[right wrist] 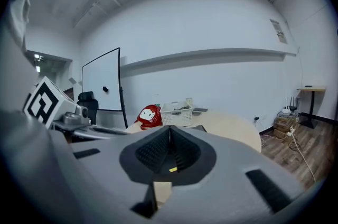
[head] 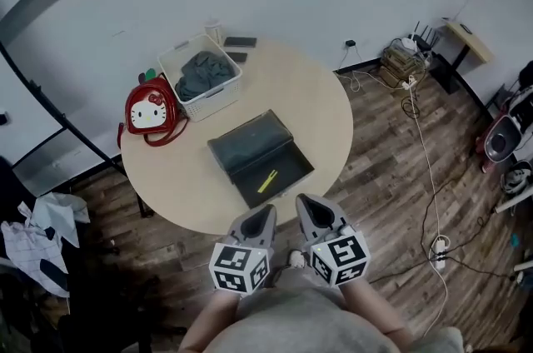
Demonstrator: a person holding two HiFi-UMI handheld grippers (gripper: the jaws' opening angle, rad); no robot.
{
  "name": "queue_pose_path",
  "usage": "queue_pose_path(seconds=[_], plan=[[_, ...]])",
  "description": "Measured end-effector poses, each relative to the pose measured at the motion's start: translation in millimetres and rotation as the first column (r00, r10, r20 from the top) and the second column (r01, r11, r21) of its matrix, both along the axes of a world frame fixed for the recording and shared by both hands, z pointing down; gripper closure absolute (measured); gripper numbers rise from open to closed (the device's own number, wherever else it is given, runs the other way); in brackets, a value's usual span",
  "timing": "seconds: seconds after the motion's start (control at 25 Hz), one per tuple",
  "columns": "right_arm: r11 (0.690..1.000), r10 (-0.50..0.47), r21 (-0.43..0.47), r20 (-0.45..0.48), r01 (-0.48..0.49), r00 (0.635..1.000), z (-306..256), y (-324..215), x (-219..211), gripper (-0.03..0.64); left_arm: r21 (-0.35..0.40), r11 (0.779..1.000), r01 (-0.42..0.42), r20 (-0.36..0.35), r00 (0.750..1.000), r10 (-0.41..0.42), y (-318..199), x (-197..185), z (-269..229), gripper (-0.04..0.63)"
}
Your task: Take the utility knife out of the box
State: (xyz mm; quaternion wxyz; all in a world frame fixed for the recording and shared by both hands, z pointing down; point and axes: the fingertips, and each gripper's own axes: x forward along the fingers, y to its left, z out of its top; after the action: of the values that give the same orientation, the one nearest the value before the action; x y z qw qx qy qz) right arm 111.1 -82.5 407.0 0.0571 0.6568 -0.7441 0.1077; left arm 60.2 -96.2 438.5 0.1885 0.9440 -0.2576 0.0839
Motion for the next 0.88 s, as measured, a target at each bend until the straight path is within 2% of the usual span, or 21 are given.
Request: queue_pose_path(seconds=[0.4,0.88], plan=[[0.987,-0.163,0.011,0.003,0.163,0.987,4,-50,45,0.617,-0.003,0.986,0.166,0.008,0.986,-0.166,-39,36,5,0.592],[0.944,-0.330,0.008,0.005,0.330,0.944,13,-78,60,0.617,-0.027,0.937,0.349,0.039,0.937,-0.348,-55,36,15,0.592]])
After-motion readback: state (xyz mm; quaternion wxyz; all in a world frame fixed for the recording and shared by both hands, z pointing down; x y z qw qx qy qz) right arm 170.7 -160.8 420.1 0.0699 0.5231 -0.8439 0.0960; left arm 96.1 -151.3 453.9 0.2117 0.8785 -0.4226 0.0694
